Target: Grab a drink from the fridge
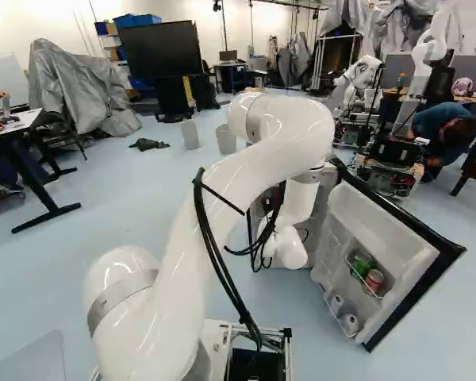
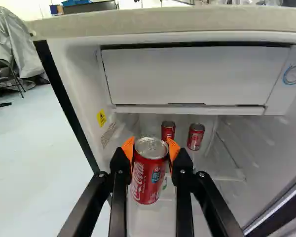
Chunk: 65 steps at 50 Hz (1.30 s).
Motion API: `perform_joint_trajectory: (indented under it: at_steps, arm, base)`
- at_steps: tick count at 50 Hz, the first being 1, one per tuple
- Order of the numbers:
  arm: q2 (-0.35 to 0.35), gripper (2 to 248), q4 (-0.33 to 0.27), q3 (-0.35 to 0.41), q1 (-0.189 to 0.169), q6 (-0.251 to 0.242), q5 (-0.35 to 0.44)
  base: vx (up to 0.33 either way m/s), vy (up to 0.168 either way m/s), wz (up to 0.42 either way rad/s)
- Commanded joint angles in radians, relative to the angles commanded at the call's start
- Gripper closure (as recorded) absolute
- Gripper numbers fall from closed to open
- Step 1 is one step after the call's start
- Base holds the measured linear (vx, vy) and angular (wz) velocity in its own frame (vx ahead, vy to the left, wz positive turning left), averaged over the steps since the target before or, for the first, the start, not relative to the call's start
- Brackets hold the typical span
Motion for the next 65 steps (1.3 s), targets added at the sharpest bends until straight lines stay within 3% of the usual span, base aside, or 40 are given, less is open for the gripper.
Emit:
perform_joint_trajectory:
  at_steps: [25,65]
  arm:
    - [0.139,158,0.000,0.153,-0.057,0.000,0.000]
    - [0.281,158,0.000,0.218,-0.060,0.000,0.000]
  base:
    - [0.000,0.000,0.000]
    - [0.000,0.000,0.000]
